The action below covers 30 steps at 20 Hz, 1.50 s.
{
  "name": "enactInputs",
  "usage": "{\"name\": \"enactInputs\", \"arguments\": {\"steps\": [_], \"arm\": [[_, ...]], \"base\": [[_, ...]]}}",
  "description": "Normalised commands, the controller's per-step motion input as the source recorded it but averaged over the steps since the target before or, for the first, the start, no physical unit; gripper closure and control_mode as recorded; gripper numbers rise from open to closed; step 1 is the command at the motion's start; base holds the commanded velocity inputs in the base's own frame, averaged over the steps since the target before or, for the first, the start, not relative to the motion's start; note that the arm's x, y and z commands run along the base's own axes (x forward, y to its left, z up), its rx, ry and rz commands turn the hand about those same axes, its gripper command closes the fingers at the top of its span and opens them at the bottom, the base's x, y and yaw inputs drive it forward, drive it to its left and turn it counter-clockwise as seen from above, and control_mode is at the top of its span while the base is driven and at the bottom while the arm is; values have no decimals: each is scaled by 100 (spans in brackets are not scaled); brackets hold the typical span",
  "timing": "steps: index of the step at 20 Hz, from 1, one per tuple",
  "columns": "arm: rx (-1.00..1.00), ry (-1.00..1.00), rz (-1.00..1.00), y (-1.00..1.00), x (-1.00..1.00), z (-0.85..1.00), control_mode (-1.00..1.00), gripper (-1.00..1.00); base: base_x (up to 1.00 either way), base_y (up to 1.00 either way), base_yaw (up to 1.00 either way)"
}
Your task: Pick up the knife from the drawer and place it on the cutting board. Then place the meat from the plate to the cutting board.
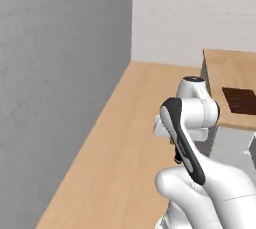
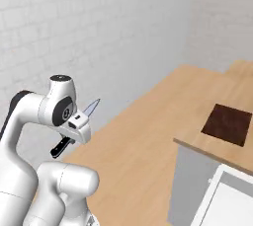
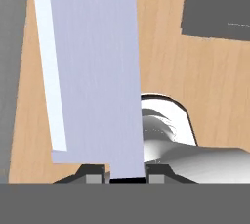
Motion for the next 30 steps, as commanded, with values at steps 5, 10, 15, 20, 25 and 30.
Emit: {"name": "enactInputs", "arguments": {"steps": [5, 10, 15, 20, 25, 30], "arm": [[0, 0, 0, 0, 0, 0, 100, 100], [0, 0, 0, 0, 0, 0, 100, 100], [0, 0, 0, 0, 0, 0, 100, 100], [0, 0, 0, 0, 0, 0, 100, 100], [0, 0, 0, 0, 0, 0, 100, 100], [0, 0, 0, 0, 0, 0, 100, 100]], "base": [[35, 20, -86], [57, 43, -79], [57, 51, -76], [27, 33, -83], [1, 27, -83], [-52, 54, -66]]}}
